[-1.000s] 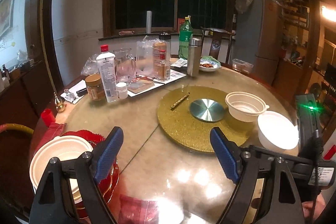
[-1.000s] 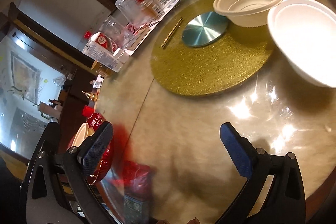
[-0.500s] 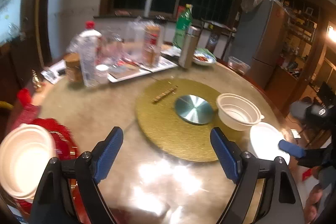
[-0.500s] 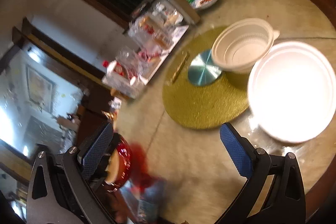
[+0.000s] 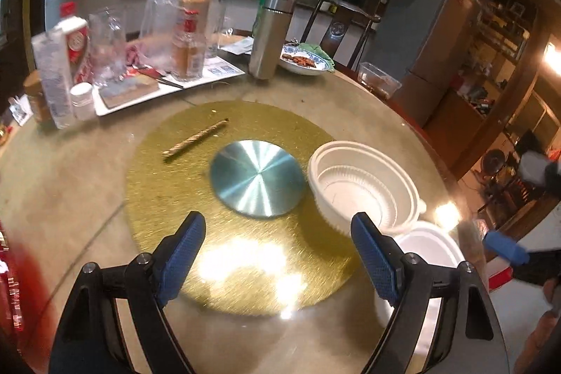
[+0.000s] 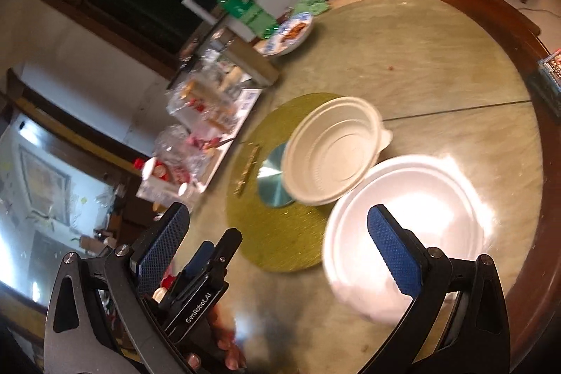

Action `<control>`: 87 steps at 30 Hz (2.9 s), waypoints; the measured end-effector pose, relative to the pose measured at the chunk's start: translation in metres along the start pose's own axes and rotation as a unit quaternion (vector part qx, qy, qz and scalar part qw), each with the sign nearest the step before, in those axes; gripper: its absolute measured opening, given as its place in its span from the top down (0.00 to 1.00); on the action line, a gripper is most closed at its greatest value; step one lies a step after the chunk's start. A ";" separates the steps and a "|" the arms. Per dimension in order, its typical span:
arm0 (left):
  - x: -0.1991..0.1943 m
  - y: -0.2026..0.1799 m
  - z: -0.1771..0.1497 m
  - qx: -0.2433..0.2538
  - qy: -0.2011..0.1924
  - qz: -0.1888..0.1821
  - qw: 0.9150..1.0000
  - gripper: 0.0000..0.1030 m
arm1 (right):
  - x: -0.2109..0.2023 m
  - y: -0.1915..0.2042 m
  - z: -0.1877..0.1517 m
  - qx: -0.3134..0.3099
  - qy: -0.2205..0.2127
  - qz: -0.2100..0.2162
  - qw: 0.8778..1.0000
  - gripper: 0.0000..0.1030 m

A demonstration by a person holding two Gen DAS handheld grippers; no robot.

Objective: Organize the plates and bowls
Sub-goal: 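Move both grippers to the smaller beige bowl on the gold mat, then grasp the rim of the smaller beige bowl with both grippers, then lift the smaller beige bowl off the gold mat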

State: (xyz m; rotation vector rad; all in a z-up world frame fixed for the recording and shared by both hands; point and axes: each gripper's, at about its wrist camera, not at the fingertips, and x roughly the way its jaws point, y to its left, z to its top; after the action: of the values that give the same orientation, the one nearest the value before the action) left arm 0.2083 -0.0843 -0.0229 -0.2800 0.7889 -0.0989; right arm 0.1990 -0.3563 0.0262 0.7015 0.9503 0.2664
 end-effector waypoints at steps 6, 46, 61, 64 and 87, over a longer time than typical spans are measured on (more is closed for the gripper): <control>0.032 -0.009 0.017 -0.024 0.014 -0.007 1.000 0.17 | 0.025 -0.025 0.033 0.025 0.015 -0.023 0.999 0.01; 0.103 -0.024 0.013 0.018 0.091 -0.029 0.995 0.88 | 0.114 -0.037 0.052 -0.035 0.095 -0.213 0.972 0.85; 0.068 -0.020 0.031 0.030 0.023 0.005 0.999 0.89 | 0.103 -0.010 0.049 -0.054 0.057 -0.184 0.980 0.90; 0.056 -0.020 0.038 0.036 0.000 0.010 0.999 0.89 | 0.097 0.000 0.047 -0.058 0.045 -0.172 0.982 0.90; 0.025 -0.030 0.043 0.058 -0.050 0.005 0.997 0.89 | 0.063 0.016 0.036 -0.066 -0.002 -0.160 0.985 0.90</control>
State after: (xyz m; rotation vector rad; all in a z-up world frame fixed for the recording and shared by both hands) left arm 0.2567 -0.1085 -0.0028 -0.1697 0.6828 -0.1211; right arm 0.2661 -0.3281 0.0091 0.4192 1.0168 0.0431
